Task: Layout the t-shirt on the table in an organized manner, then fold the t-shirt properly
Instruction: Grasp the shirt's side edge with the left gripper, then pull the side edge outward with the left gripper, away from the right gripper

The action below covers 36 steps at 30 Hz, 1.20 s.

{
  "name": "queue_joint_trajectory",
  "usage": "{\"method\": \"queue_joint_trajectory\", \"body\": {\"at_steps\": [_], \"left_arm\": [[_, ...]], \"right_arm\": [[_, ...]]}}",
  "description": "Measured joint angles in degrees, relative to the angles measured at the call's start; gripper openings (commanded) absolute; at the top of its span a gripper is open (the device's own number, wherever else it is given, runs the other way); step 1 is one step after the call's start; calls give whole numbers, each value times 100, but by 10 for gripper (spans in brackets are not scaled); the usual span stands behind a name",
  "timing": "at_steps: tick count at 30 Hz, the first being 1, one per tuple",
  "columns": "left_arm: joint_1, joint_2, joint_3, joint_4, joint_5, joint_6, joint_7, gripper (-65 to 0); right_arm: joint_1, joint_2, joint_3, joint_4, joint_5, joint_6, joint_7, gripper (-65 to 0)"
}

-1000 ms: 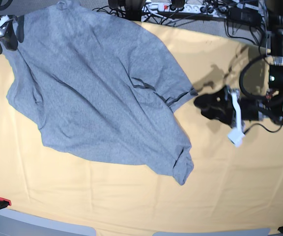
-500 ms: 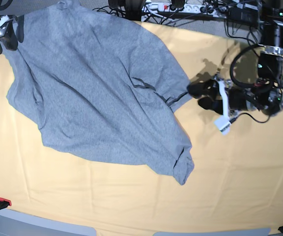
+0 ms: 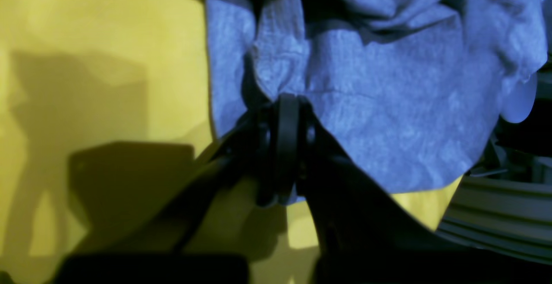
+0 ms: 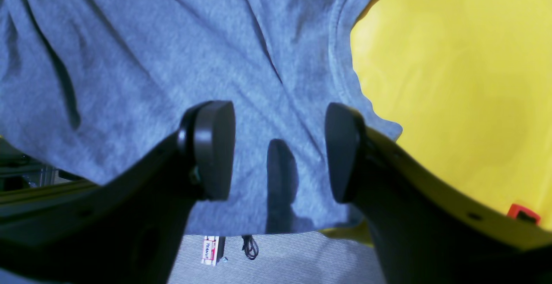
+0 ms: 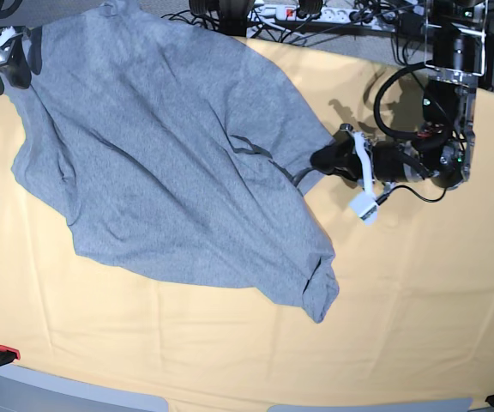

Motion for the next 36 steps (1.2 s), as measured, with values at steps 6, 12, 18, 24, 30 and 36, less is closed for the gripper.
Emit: {"method": "queue_joint_trajectory", "body": {"at_steps": [6, 12, 18, 24, 30, 36], "left_arm": [[4, -595, 0, 153, -2232, 2, 885, -650], [170, -1172, 0, 332, -2166, -4, 885, -650], [597, -1731, 0, 654, -2175, -4, 859, -650], [1425, -1976, -216, 1478, -2166, -4, 883, -650], [2332, -1974, -1213, 2406, -2190, -2, 874, -650], [3200, -1759, -2785, 2835, -2212, -4, 872, -650]], "right_arm": [[254, 2, 0, 0, -13, 0, 2, -299], [339, 0, 0, 0, -13, 0, 2, -299], [376, -9, 0, 0, -13, 0, 0, -299], [382, -13, 0, 0, -13, 0, -2, -299], [387, -7, 0, 0, -13, 0, 2, -299], [389, -4, 0, 0, -13, 0, 2, -299]]}}
